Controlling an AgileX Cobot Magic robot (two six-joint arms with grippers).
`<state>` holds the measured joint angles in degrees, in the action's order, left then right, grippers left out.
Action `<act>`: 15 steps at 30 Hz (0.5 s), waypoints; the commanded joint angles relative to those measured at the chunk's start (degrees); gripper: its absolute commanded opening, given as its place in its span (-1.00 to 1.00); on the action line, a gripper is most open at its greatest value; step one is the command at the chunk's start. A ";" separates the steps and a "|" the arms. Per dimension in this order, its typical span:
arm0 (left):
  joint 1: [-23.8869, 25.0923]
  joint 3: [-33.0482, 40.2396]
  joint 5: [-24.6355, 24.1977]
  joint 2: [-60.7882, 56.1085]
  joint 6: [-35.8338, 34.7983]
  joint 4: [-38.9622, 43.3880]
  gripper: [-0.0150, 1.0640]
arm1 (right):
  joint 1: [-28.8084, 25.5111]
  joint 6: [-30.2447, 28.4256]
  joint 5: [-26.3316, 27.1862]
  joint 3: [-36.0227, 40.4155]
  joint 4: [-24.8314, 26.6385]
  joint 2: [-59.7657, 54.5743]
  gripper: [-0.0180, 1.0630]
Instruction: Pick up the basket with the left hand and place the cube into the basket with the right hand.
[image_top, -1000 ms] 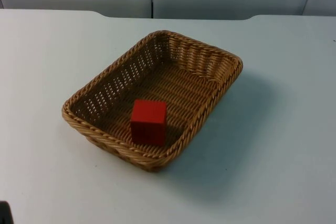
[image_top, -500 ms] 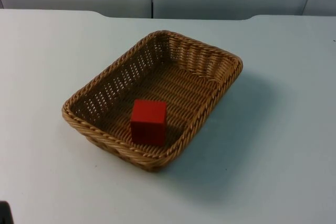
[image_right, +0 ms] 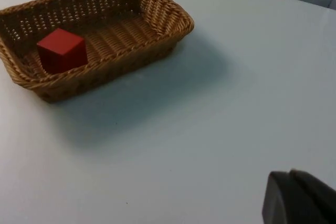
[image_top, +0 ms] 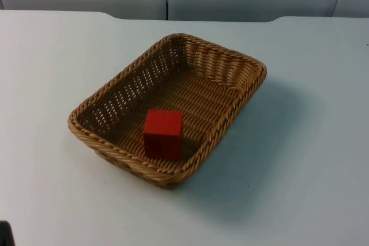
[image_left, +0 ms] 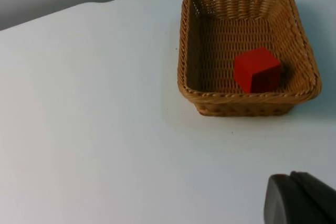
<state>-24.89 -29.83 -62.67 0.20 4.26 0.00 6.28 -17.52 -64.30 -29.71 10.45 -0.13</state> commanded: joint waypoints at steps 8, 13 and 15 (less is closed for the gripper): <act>-0.22 0.32 0.92 -0.20 -0.02 -0.73 -0.97 | 0.22 1.00 1.14 0.20 -0.11 0.13 -0.97; -0.22 0.32 0.92 -0.20 -0.02 -0.73 -0.97 | 0.22 1.00 1.14 0.20 -0.11 0.13 -0.97; -0.22 0.32 0.92 -0.20 -0.02 -0.73 -0.97 | 0.22 1.00 1.14 0.20 -0.11 0.13 -0.97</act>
<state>-24.89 -29.83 -62.59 0.20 4.26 0.00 6.28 -16.69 -63.83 -29.71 10.04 -0.13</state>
